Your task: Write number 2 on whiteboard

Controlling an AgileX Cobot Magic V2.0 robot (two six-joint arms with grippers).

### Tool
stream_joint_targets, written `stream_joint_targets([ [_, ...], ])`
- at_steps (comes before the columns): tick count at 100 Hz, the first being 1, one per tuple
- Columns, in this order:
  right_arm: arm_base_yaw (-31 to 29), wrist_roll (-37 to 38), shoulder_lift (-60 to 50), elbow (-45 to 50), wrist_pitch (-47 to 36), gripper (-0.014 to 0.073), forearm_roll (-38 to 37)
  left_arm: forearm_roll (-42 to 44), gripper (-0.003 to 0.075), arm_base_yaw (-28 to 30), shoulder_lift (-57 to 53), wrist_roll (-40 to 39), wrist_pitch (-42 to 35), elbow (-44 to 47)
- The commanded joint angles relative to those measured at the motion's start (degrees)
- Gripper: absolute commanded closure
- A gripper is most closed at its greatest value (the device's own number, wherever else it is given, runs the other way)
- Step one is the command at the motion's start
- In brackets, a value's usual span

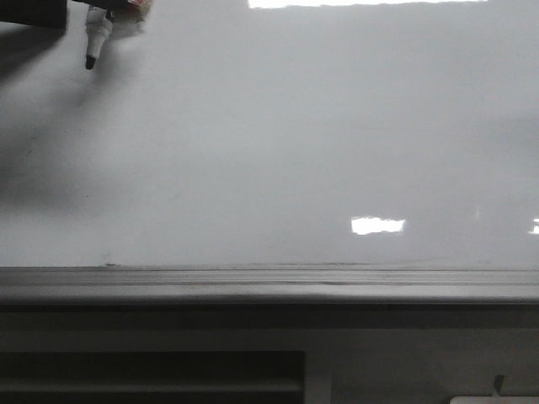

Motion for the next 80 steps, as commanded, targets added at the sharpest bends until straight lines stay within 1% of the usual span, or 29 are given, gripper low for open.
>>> stream_joint_targets([
  [1, 0.1, -0.6, 0.9, -2.1, -4.1, 0.02, 1.0, 0.0, 0.0301, -0.5, 0.3, 0.2, -3.3, -2.5],
  [16, 0.1, -0.6, 0.9, -2.1, -4.1, 0.02, 1.0, 0.0, 0.0303, -0.5, 1.4, 0.2, -3.3, -2.5],
  [20, 0.1, -0.6, 0.9, -2.1, -4.1, 0.02, 1.0, 0.0, 0.0316, -0.5, 1.4, 0.2, -3.3, -2.5],
  [25, 0.1, -0.6, 0.9, -2.1, -4.1, 0.02, 1.0, 0.1, 0.0358, -0.5, 1.4, 0.2, -3.3, -2.5],
  [32, 0.1, -0.6, 0.9, -2.1, -4.1, 0.02, 1.0, 0.2, 0.0449, -0.5, 1.4, 0.2, -3.3, -2.5],
  [34, 0.1, -0.6, 0.9, -2.1, -4.1, 0.02, 1.0, 0.3, 0.0491, -0.5, 1.4, 0.2, -3.3, -2.5],
  [47, 0.1, -0.6, 0.9, -2.1, -4.1, 0.02, 1.0, 0.5, 0.0674, -0.5, 1.4, 0.2, -3.0, -2.5],
  [55, 0.1, -0.6, 0.9, -2.1, -4.1, 0.02, 1.0, 1.6, 0.074, -0.5, 1.7, 0.2, -2.3, -2.5],
  [60, 0.1, -0.6, 0.9, -2.1, -4.1, 0.02, 1.0, 2.8, 0.074, -0.5, 2.0, 0.3, -1.6, -2.5],
  [80, 0.1, -0.6, 0.9, -2.1, -4.1, 0.02, 1.1, 2.7, 0.0741, -0.5, 1.7, 0.3, -1.4, -2.5],
])
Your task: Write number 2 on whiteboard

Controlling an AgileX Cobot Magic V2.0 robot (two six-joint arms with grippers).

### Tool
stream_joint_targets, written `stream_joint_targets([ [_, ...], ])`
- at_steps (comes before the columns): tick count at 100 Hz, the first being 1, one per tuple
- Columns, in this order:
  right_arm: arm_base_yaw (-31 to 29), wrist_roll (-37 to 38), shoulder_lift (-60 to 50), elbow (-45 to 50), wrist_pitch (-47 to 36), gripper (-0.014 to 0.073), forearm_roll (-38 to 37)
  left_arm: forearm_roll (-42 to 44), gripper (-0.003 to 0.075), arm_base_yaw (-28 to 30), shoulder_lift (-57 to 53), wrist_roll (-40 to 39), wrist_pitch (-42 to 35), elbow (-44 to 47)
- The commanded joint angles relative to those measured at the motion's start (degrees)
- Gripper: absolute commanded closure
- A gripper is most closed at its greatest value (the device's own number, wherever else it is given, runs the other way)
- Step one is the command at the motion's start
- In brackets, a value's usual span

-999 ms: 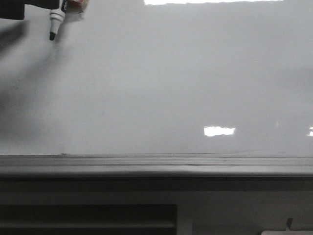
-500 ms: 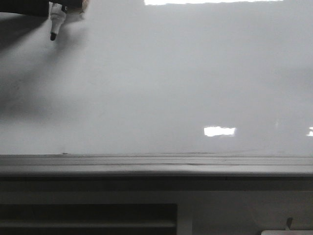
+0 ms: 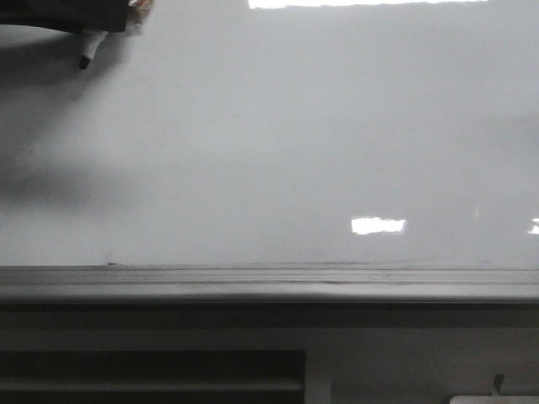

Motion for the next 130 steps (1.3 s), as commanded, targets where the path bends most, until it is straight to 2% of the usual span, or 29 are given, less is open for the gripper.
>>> stream_joint_targets([
  [1, 0.1, -0.6, 0.9, -2.1, -3.8, 0.02, 1.0, 0.2, 0.0741, -0.3, -0.9, 0.1, -1.6, -1.7],
  [12, 0.2, -0.6, 0.9, -2.3, -2.4, 0.02, 2.1, 2.2, 0.0741, -0.5, -2.8, 0.3, 0.7, -1.7],
  [29, 0.3, -2.9, 2.4, -5.9, 5.5, 0.02, 5.0, 7.1, 0.0741, -3.4, -5.2, 2.0, 11.0, -1.7],
  [37, 0.3, -11.0, 4.5, -9.0, 10.4, 0.02, 10.1, 7.3, 0.0741, -6.7, -5.2, 5.4, 14.4, -1.8],
  [51, 0.3, -23.5, 10.7, -14.9, 21.1, 0.02, 20.7, 7.3, 0.0741, -13.2, -5.1, 9.4, 14.9, -1.8],
  [68, 0.3, -31.5, 20.4, -21.8, 33.1, 0.02, 29.3, 7.7, 0.0741, -19.3, -5.1, 12.4, 14.9, -1.9],
  [99, 0.3, -35.1, 34.5, -32.3, 46.0, 0.02, 32.0, 7.9, 0.0741, -22.0, -3.1, 12.6, 14.9, -3.7],
  [130, 5.7, -35.1, 43.2, -37.4, 50.0, 0.02, 31.7, 9.6, 0.0741, -22.1, 3.4, 15.4, 21.0, -11.1],
])
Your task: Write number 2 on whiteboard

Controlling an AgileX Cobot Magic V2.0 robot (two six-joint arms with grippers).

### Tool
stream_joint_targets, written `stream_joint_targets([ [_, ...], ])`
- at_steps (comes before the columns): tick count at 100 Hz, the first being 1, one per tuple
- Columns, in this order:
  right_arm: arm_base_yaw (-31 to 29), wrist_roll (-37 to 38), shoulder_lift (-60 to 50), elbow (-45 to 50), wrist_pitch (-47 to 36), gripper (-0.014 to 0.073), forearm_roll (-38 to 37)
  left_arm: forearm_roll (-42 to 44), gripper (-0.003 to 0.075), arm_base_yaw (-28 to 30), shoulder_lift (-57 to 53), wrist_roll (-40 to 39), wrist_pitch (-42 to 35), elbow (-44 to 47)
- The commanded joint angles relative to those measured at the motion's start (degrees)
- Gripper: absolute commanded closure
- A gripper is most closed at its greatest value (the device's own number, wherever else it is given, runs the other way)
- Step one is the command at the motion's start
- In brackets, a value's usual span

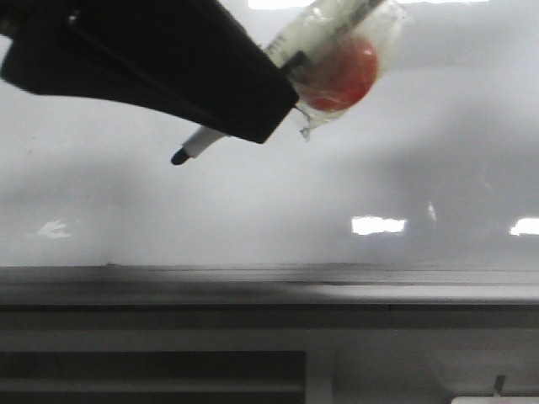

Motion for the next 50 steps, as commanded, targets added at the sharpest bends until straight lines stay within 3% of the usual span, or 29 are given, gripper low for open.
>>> stream_joint_targets([
  [1, 1.7, -1.1, 1.3, -2.5, 3.1, 0.02, 3.6, 0.2, 0.0741, -0.5, 0.8, 0.5, -1.2, -3.8],
  [50, 3.5, -1.6, 3.5, -2.8, 3.3, 0.0218, 1.0, 3.4, 0.0741, -0.5, 1.8, 0.5, -0.9, -7.9],
])
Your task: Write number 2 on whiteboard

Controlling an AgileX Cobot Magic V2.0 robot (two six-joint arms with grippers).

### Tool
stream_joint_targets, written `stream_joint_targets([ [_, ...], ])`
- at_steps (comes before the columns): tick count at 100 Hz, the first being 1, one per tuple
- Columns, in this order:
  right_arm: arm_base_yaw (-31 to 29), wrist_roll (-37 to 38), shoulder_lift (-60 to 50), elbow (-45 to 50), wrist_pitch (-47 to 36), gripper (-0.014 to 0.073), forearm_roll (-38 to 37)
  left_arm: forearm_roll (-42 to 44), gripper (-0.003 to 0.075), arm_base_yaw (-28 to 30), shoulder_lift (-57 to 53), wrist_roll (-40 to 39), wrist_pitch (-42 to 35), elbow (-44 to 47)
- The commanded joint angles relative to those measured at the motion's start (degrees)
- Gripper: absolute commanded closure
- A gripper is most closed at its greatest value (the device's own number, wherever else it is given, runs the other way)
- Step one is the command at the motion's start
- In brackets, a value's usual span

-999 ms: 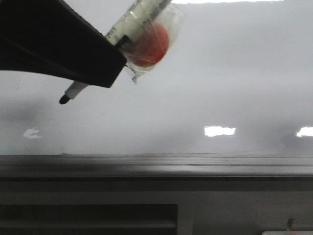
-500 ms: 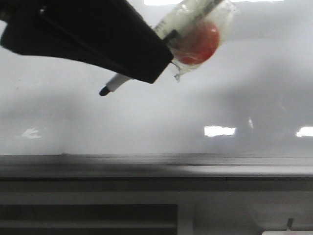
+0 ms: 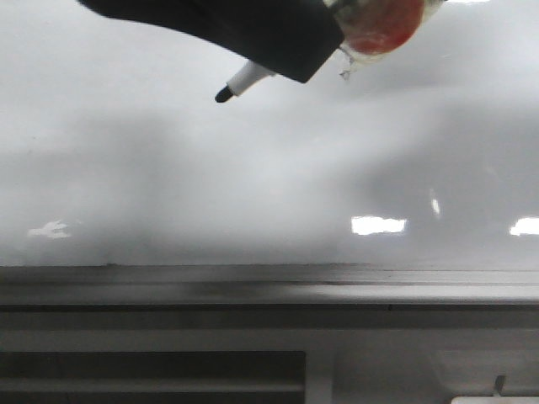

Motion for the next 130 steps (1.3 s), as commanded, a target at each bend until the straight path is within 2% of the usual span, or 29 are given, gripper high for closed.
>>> stream_joint_targets([
  [1, 0.0, -0.9, -0.7, -1.9, 3.0, 0.0225, 3.3, -0.6, 0.0741, -0.5, -1.0, 0.0, -2.8, -2.1],
  [25, 0.0, -0.9, -0.7, -1.9, 4.4, 0.0358, 3.3, -0.5, 0.0741, -0.5, -1.0, 0.0, -3.8, -2.1],
  [53, 0.0, -0.9, -0.7, -1.9, 4.6, 0.0449, 3.7, -0.3, 0.0741, -0.5, -1.0, 0.0, -5.5, -2.1],
  [75, 0.0, -1.0, -0.7, -1.9, 5.1, 0.0666, 3.7, 1.0, 0.074, -0.4, -1.0, 0.0, -5.8, -2.1],
  [87, 0.0, -1.0, -0.7, -1.9, 5.0, 0.0668, 3.7, 1.0, 0.0729, -0.4, -1.0, 0.0, -5.8, -2.1],
  [96, 0.0, -1.0, -0.7, -1.9, 4.3, 0.0667, 3.7, 1.0, 0.0644, -0.4, -1.0, 0.0, -5.6, -2.3],
  [101, 0.0, -1.0, -0.8, -1.9, 3.9, 0.0667, 3.7, 1.0, 0.0562, -0.3, -1.1, 0.0, -5.6, -2.5],
  [112, 0.0, -1.0, -1.3, -1.9, 2.3, 0.0657, 3.7, 1.0, 0.0323, 1.1, -1.8, -0.2, -5.6, -3.5],
  [116, 0.0, -1.0, -1.9, -1.9, 1.1, 0.0657, 3.7, 1.0, 0.0264, 1.9, -2.5, -0.2, -5.9, -3.6],
  [122, 0.0, -1.0, -3.2, -1.6, -1.2, 0.0657, 3.7, 1.0, 0.0237, 3.4, -3.7, -0.3, -6.3, -3.6],
  [130, 0.0, -1.0, -6.0, -0.4, -5.9, 0.0657, 3.6, 0.5, 0.0251, 6.3, -5.7, -1.1, -6.3, -3.6],
])
